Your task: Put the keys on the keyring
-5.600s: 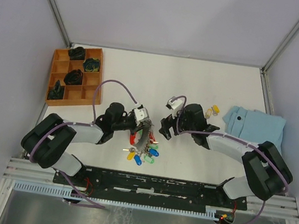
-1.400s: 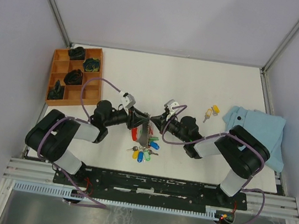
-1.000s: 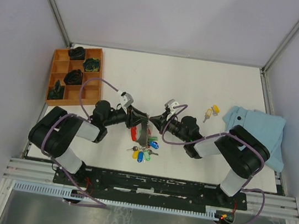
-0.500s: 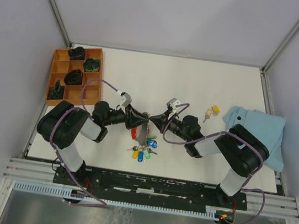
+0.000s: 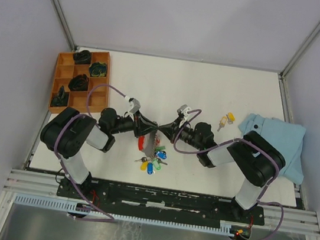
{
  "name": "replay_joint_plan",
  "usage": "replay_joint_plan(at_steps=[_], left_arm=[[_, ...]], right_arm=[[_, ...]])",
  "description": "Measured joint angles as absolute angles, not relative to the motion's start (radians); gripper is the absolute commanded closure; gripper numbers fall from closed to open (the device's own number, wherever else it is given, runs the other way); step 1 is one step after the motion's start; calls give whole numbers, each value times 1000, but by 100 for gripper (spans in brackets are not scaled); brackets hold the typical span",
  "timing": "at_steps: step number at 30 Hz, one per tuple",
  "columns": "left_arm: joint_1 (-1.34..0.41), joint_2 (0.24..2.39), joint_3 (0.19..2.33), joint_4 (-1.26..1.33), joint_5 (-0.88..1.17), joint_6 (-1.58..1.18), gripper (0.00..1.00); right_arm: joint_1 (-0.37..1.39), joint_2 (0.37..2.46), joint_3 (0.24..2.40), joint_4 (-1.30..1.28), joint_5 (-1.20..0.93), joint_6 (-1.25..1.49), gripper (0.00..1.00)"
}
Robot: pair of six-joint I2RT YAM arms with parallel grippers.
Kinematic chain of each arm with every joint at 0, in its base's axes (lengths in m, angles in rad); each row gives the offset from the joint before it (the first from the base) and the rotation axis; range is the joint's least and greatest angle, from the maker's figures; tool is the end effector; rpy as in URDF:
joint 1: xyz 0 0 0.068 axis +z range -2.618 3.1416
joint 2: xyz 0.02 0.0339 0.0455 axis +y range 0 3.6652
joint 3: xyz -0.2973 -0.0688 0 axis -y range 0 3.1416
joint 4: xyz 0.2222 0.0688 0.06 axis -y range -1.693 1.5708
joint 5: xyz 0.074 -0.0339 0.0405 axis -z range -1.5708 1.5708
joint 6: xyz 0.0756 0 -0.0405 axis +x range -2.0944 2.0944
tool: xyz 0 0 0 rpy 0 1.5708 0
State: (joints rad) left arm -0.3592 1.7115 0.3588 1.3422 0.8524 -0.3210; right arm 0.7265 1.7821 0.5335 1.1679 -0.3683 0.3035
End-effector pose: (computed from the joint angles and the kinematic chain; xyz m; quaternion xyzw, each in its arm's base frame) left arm 0.2535 -0.1560 0.2026 0.3031 0.6416 -0.4907 0.5058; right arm 0.2463 0.2553 0.2008 -0.2731 0.6805 0.4454 0.5138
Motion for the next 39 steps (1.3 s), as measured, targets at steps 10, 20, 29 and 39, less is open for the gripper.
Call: replay_joint_plan(at_steps=[10, 20, 29, 39], left_arm=[[-355, 1725, 368, 1349, 865, -322, 79], [-355, 1732, 381, 1354, 871, -332, 77], [-356, 1741, 382, 1364, 871, -340, 74], [-355, 1743, 388, 1362, 868, -340, 88]], right_arm=[[721, 1782, 535, 1166, -384, 323, 99], [698, 1783, 535, 1178, -410, 365, 99], [685, 1799, 535, 1204, -427, 397, 99], [677, 1800, 535, 1214, -440, 411, 99]])
